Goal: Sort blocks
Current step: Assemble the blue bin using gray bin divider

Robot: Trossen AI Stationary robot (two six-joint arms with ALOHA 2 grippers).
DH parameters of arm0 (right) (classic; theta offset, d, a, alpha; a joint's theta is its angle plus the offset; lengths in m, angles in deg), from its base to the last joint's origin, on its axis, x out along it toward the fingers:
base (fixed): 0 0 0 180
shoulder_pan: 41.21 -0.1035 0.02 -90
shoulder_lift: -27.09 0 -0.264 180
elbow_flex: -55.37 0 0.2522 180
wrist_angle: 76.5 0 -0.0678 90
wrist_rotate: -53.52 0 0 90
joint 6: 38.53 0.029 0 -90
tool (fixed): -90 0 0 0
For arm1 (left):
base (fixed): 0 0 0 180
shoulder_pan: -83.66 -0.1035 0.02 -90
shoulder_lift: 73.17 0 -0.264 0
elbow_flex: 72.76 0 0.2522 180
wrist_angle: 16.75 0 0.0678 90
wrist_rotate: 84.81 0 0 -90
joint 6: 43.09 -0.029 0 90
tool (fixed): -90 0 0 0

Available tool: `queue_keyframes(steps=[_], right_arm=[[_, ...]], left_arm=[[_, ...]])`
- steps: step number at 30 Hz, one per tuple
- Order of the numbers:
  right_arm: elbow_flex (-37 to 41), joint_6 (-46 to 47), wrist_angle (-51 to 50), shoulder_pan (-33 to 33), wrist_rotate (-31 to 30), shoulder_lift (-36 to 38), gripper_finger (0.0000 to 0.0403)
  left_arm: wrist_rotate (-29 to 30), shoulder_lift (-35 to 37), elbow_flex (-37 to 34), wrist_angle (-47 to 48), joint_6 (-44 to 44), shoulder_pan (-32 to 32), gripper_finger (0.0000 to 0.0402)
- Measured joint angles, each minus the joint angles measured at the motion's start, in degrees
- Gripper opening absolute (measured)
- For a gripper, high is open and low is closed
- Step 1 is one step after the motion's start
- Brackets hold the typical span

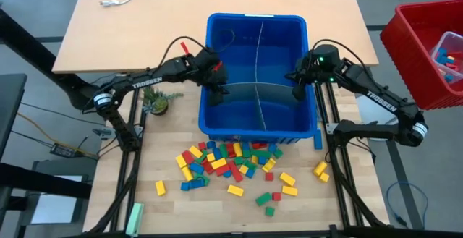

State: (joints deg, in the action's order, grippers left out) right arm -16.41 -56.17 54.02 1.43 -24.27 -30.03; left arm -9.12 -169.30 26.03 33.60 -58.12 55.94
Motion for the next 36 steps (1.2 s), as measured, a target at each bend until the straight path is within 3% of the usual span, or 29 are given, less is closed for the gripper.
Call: queue_keyframes(steps=[7, 12, 19, 24, 29, 36], right_arm=[[-0.03, 0.13, 1.79, -0.33, 0.10, -0.62, 0.0000], [-0.04, 2.17, 4.97, -0.43, 4.74, -1.12, 0.0000], [9.33, 10.57, 21.19, -0.44, 12.67, -1.70, 0.0000], [17.92, 16.35, 33.76, -1.21, 15.85, -1.49, 0.0000], [23.63, 18.13, 41.97, -2.03, 14.13, -1.37, 0.0000], [26.43, 17.95, 44.66, -2.04, 12.58, -1.32, 0.0000]], left_arm=[[-1.36, 0.03, 6.27, -0.07, 1.20, 0.52, 0.0162], [-2.02, 0.09, 8.92, -2.60, 0.51, 0.43, 0.0150], [-8.84, -0.04, 1.88, -11.70, 2.52, 0.33, 0.0014], [-10.90, 0.00, -5.32, -23.75, 7.79, 0.33, 0.0013], [-11.60, 0.13, -11.71, -32.69, 11.94, 0.04, 0.0012], [-11.53, 0.42, -14.42, -34.32, 12.15, -0.13, 0.0010]])
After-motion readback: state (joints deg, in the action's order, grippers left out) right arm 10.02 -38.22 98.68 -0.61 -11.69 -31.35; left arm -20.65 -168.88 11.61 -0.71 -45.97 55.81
